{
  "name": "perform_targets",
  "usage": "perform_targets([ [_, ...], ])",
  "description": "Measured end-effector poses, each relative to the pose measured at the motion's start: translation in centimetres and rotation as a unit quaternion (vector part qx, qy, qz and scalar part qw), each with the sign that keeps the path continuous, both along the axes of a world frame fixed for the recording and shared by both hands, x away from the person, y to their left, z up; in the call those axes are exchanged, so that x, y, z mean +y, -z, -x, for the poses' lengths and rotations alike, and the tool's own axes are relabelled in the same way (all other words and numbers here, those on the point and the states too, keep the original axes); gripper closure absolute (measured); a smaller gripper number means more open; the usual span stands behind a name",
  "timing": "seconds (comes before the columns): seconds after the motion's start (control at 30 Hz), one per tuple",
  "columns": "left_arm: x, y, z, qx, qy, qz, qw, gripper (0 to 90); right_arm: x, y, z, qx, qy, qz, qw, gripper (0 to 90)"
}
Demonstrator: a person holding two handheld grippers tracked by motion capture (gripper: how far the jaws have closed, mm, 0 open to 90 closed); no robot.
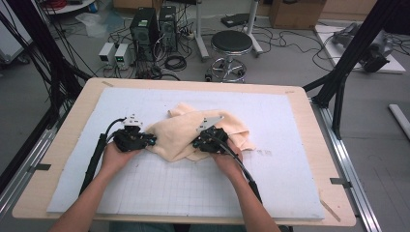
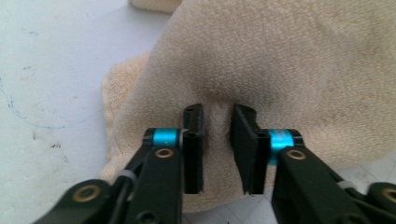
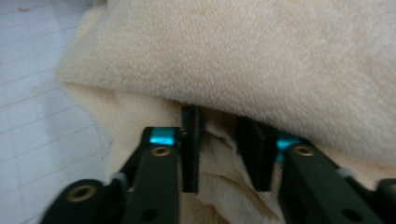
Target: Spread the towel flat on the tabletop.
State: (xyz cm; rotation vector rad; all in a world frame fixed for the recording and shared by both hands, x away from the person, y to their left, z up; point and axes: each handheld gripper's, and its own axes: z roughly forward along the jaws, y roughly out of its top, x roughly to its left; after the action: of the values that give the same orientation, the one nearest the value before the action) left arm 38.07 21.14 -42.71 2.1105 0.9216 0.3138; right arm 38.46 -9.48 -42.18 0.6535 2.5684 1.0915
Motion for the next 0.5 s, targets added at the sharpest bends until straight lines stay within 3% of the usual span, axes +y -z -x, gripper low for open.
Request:
perform_targets([
  [0.23, 0.8, -1.9, 1.1, -0.021, -0.006, 0.012, 0.9997, 85.0, -1.2, -1.1, 0.3, 0.002, -0.013, -0.016, 0.9998, 85.0],
  [0.33, 0.9, -3.4, 2.2, -0.044, 0.000, 0.009, 0.9990, 85.6, -2.5, -2.4, 1.2, -0.022, -0.024, -0.013, 0.9994, 85.7],
  [0.4, 1.1, -4.3, 2.7, -0.050, 0.002, 0.022, 0.9985, 85.9, -4.3, -3.6, 2.0, -0.034, -0.022, -0.025, 0.9988, 86.7],
  [0.43, 1.1, -4.9, 3.0, -0.058, -0.001, 0.026, 0.9980, 85.9, -4.3, -3.6, 2.0, -0.034, -0.022, -0.025, 0.9988, 86.7],
  [0.47, 1.2, -5.7, 3.2, -0.064, -0.003, 0.034, 0.9974, 86.0, -6.0, -4.8, 2.6, -0.055, -0.014, -0.030, 0.9979, 86.7],
  [0.5, 1.3, -6.1, 3.3, -0.065, -0.003, 0.039, 0.9971, 86.0, -6.0, -4.8, 2.6, -0.055, -0.014, -0.030, 0.9979, 86.7],
])
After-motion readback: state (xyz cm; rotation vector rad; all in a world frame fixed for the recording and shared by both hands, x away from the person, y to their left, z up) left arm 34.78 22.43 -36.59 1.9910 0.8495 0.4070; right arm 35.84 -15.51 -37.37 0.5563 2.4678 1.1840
